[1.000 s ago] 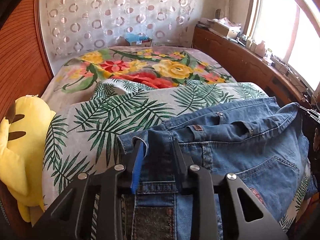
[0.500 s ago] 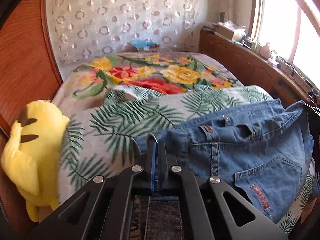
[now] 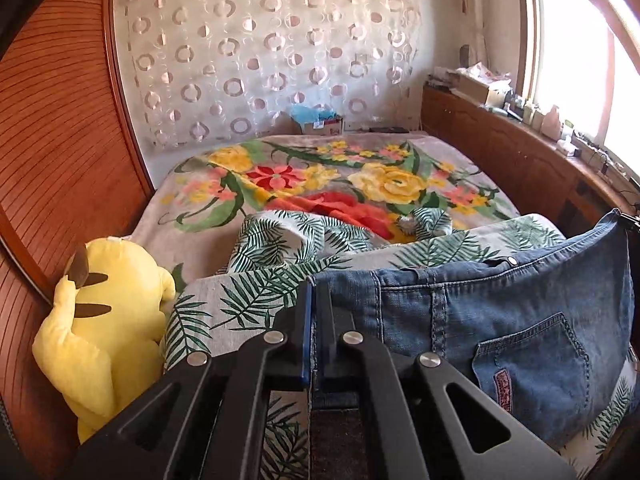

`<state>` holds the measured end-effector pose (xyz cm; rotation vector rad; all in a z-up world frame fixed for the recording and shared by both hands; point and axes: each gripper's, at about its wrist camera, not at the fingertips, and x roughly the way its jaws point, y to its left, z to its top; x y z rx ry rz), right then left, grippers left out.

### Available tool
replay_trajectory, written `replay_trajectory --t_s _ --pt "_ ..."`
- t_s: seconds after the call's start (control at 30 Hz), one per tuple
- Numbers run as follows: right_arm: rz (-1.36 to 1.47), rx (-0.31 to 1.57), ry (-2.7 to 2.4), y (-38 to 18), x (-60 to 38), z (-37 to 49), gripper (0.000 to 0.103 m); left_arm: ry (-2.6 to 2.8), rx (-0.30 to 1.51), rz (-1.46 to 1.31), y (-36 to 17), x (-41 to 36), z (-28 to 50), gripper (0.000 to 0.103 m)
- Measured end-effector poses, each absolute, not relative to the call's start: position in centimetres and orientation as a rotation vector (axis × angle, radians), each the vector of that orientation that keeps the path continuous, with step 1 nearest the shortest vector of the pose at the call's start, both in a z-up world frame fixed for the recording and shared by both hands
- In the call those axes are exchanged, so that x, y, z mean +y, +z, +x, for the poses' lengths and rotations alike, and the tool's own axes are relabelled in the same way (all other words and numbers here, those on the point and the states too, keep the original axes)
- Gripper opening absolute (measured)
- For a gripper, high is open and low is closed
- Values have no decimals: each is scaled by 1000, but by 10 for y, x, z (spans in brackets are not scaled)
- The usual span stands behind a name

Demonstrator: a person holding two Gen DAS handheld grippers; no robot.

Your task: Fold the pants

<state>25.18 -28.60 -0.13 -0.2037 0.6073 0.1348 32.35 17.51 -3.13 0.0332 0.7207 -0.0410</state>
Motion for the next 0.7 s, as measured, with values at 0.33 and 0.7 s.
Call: replay_trajectory --t_s 0.33,0.7 --pt "-226 708 133 -35 -269 323 8 -18 795 40 -70 179 360 2" --pt "-220 756 146 -44 -267 363 8 -9 836 51 -93 179 376 2"
